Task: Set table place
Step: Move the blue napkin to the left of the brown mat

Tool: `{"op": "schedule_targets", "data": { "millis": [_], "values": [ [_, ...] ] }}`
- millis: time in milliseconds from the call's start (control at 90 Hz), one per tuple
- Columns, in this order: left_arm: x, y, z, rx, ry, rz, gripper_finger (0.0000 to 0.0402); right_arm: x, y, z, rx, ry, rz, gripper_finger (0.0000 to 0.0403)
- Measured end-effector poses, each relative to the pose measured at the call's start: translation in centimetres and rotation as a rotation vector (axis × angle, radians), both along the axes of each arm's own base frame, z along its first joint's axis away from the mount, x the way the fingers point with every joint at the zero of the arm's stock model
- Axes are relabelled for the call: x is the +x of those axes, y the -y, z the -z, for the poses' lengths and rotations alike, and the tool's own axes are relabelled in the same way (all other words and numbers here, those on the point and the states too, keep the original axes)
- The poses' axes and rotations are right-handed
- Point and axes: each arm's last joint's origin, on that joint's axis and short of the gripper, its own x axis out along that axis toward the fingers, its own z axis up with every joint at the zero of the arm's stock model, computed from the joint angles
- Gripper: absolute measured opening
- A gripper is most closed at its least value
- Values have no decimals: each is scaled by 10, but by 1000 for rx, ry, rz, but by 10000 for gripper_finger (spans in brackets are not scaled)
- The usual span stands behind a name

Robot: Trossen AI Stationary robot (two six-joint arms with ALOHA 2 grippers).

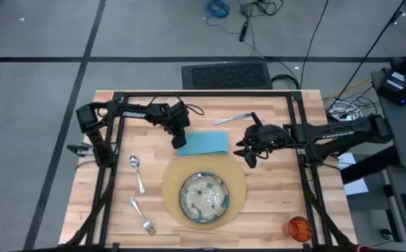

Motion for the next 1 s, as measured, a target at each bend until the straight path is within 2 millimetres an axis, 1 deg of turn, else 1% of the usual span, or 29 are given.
{"op": "schedule_targets", "data": {
  "millis": [78,189,233,378,500,556,656,778,900,1000],
  "values": [
    [0,0,-3,-3,-7,-1,142,0,-2,0,0,0,-6,196],
    [0,1,-7,-44,-22,26,34,0,-2,0,0,0,-8,196],
    [0,2,-8,-73,-28,36,16,0,-2,0,0,1,-8,196],
    [5,1,-23,-121,-41,44,3,0,-1,0,-14,0,9,196],
    [3,3,-45,-156,-45,41,2,0,-1,0,-15,-5,11,196],
    [-1,6,-53,-199,-57,27,1,-1,-1,1,-15,-7,11,196],
    [-17,16,-59,-294,-181,-3,1,-1,-3,1,-15,-13,5,196],
    [-33,31,-66,-366,-309,-40,0,-1,-7,1,-25,-18,-18,196],
    [-40,50,-72,-483,-288,-88,0,-2,-11,1,-32,-18,-45,196],
    [-41,67,-74,-509,-296,-125,0,-2,-16,1,-35,-17,-68,196]
  ]
}}
